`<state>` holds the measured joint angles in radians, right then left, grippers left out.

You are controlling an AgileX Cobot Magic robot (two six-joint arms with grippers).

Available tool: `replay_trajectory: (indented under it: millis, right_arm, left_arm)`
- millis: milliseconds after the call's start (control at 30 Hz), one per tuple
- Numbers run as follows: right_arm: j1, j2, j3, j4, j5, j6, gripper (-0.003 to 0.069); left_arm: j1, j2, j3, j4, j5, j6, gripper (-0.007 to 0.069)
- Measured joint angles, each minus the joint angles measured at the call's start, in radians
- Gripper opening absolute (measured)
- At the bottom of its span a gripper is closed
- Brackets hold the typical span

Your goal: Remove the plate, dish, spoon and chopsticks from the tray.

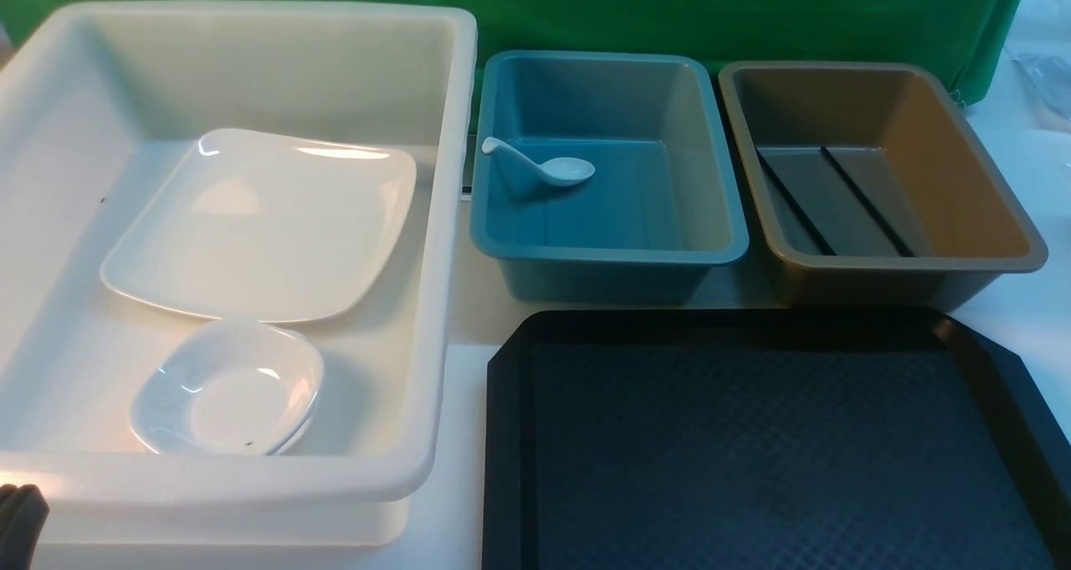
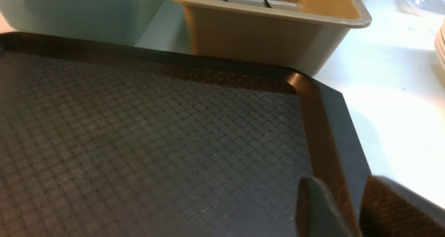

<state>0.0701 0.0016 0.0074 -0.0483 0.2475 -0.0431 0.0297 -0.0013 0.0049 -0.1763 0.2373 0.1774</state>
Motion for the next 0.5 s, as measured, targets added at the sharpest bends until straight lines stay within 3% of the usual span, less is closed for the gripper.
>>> replay_trajectory:
  millis: [500]
  right_arm:
    - [0.0, 0.0, 0.0, 0.0, 0.0, 0.0, 0.024]
  left_arm:
    - [0.0, 0.0, 0.0, 0.097, 0.0, -0.104, 0.0017]
